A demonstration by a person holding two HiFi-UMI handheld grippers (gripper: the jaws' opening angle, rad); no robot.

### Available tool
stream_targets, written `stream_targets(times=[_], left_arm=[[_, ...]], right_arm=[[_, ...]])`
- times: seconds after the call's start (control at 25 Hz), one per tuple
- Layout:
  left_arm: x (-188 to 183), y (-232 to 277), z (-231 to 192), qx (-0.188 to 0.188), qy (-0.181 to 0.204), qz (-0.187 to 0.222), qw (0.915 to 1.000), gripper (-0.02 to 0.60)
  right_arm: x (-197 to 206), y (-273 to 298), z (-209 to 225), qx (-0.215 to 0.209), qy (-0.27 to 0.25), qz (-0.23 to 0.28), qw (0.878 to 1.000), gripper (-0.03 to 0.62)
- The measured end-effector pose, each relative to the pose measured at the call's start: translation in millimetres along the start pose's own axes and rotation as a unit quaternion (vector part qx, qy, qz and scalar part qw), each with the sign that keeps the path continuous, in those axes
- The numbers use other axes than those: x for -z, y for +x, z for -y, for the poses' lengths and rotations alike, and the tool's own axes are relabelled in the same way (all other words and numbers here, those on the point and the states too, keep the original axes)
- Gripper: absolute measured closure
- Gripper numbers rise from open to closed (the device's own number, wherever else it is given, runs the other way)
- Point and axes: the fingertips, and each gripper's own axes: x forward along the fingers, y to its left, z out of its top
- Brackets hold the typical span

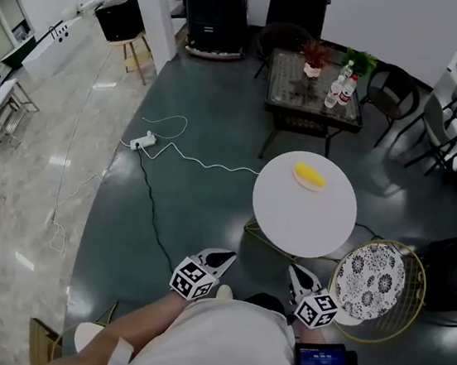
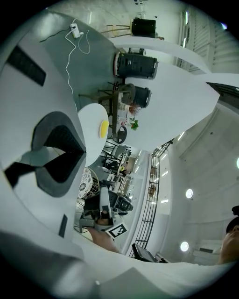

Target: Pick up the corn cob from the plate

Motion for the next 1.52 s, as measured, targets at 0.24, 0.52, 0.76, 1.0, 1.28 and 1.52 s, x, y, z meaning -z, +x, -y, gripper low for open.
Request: stream_targets(times=[0.24, 0.52, 0.76, 1.0, 1.28, 1.52], left_arm=[[-5, 16, -22, 0.006, -0.01, -0.01, 0.9999, 0.574], [-21, 37, -64, -0.005, -0.018, -0.016, 0.9997, 0.574], [-46, 81, -83, 0.013, -0.007, -0.03, 0.9994, 0.574], [-81, 130, -91, 0.04, -0.008, -0.022, 0.9989, 0.574], [-105, 178, -98, 0.046, 0.004, -0.044, 0.9979, 0.574], [-115, 206, -112, 0.055, 0.016, -0.057, 0.9967, 0.574]], right_arm=[[-7, 31, 10, -0.003, 0.01, -0.009, 1.0, 0.586], [-25, 77, 30, -0.014, 0.011, -0.017, 1.0, 0.586], [-53, 105, 56, -0.026, 0.002, -0.017, 1.0, 0.586], [-68, 122, 94, -0.022, 0.007, -0.03, 0.999, 0.586], [-97, 130, 138, -0.022, 0.012, -0.024, 0.999, 0.586], [-92, 132, 157, -0.011, 0.024, -0.026, 0.999, 0.586]])
